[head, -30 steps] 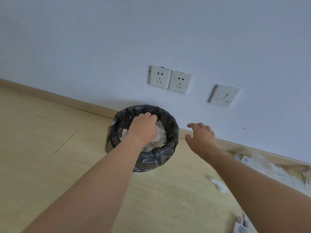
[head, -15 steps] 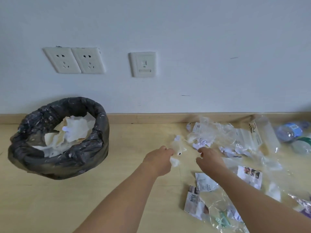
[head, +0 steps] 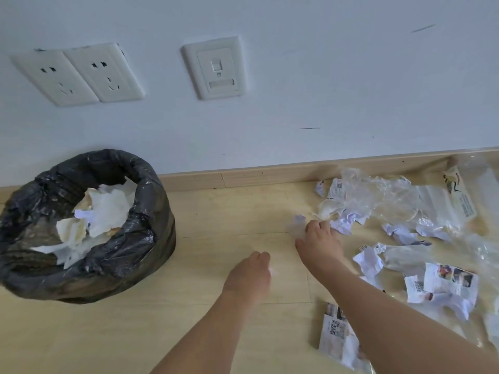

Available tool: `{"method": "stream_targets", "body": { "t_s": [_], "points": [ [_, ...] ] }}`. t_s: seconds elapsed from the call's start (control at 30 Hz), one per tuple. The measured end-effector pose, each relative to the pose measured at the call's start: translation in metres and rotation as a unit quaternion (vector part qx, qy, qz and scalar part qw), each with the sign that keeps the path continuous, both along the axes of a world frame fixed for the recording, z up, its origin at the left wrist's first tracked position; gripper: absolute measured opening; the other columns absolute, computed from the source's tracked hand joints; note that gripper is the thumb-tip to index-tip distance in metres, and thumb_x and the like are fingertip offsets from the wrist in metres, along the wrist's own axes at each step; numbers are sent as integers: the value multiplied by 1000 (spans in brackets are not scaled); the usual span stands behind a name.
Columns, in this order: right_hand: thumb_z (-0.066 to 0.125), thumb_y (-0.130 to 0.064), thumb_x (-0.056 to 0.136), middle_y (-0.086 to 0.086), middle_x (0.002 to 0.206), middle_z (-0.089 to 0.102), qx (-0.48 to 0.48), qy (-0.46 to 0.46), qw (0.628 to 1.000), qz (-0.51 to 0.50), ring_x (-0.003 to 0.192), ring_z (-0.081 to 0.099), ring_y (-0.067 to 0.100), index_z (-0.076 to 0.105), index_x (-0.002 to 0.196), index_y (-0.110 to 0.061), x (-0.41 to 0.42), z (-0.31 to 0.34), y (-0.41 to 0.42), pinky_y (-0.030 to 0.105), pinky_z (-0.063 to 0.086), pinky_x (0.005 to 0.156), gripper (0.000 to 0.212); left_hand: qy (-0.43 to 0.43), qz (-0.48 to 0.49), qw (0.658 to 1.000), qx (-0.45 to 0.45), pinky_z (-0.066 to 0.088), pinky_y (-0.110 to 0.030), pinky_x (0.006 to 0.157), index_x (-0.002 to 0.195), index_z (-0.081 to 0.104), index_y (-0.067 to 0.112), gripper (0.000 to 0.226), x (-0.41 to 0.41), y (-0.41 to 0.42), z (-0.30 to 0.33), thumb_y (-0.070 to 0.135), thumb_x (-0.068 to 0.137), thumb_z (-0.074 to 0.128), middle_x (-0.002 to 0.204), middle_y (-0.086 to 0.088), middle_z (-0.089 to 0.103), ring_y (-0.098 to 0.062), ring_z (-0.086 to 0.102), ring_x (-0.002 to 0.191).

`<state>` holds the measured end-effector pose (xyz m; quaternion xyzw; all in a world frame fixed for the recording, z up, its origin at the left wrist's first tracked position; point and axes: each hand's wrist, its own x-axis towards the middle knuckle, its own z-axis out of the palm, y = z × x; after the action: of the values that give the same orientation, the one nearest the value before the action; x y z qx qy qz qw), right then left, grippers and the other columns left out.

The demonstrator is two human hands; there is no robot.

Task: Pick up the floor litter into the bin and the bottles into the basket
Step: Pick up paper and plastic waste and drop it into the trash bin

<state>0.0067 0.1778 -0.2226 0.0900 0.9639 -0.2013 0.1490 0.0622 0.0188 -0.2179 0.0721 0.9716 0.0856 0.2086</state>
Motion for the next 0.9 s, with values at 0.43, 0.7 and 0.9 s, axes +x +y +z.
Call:
{"method": "stream_targets", "body": {
  "t_s": [0.43, 0.7, 0.9],
  "points": [
    [60, -25, 88, 3, 112, 52, -104, 58, 993, -14, 92, 47, 16, 54, 112, -12, 23, 100, -19, 27, 37, 74, 29, 55, 50, 989, 129, 39, -33, 69, 89, 49, 16, 8, -1, -66, 114, 13, 92, 42, 96, -2, 55, -25, 52, 89],
    [59, -28, 86, -1, 111, 51, -151, 123, 977, 90, 90, 51, 16, 52, 114, -17, 21, 218, -155, 26, 39, 66, 31, 253, 165, 945, 124, 42, -32, 65, 89, 52, 16, 9, 10, -209, 235, 10, 93, 45, 88, 1, 54, -18, 52, 77],
    [55, -19, 82, 5, 105, 56, -127, 123, 965, 192, 88, 51, 20, 53, 100, -12, 22, 239, -271, 28, 39, 68, 20, 242, 200, 946, 74, 40, -30, 65, 88, 47, 18, 8, 41, -296, 221, 12, 93, 45, 83, 3, 51, -19, 52, 78]
  ]
}}
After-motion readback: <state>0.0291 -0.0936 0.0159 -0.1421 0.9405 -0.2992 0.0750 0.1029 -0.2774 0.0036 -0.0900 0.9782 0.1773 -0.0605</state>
